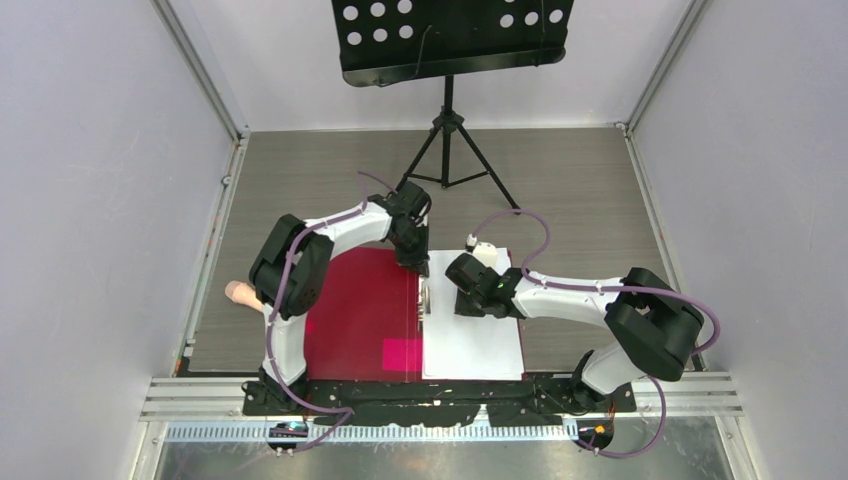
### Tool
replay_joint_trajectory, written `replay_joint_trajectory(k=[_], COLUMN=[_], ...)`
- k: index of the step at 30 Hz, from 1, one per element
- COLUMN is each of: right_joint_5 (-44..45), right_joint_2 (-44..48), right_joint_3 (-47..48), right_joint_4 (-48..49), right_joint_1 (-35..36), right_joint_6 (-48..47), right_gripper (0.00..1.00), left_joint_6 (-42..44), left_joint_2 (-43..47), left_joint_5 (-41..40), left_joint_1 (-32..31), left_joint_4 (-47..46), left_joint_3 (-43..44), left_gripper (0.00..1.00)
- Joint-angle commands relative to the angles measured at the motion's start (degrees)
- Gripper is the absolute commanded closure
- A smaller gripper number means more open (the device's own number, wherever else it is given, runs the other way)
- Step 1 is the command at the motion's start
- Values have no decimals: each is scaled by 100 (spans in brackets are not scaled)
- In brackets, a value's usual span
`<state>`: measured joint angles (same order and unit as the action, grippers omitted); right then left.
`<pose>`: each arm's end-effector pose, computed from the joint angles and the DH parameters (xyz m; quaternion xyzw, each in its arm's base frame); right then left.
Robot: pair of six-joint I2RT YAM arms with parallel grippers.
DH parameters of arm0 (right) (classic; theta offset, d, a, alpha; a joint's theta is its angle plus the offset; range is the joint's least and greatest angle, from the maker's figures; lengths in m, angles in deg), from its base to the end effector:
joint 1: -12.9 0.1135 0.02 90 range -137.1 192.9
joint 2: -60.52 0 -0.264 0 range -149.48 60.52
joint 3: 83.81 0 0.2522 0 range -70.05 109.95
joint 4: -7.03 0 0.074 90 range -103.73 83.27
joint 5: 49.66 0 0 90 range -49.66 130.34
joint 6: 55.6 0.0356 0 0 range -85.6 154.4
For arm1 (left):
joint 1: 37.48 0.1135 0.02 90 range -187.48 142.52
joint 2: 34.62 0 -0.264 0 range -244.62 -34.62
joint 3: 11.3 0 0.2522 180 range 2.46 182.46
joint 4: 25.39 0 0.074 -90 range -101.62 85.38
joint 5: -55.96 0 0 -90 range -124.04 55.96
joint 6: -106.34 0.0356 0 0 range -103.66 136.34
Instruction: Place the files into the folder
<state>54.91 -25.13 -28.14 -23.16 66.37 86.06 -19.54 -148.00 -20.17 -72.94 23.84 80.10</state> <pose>0.1693 0.2135 0.1566 0.0175 0.9589 0.1282 0.2525 0.3156 -0.2353 0.1587 0.0161 0.9794 -0.1913 0.0622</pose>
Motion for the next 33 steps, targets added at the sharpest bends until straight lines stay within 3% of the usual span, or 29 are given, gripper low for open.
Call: replay_joint_trajectory(k=[1,11,33], right_joint_5=[-73,-79,-152], right_joint_2=[-48,-68,-100], right_joint_3=[14,21,117], right_joint_4=[140,147,209], right_joint_1=[19,22,22], right_joint_6=[156,172,169], right_gripper=[77,77,77], left_joint_6=[174,273,35], left_joint_2=[273,496,1503], left_joint_5=[218,748,956], left_joint_1=[67,65,-232], left_joint_4=[22,204,-204], left_joint_3=[65,-11,-1255], left_gripper=[88,91,95])
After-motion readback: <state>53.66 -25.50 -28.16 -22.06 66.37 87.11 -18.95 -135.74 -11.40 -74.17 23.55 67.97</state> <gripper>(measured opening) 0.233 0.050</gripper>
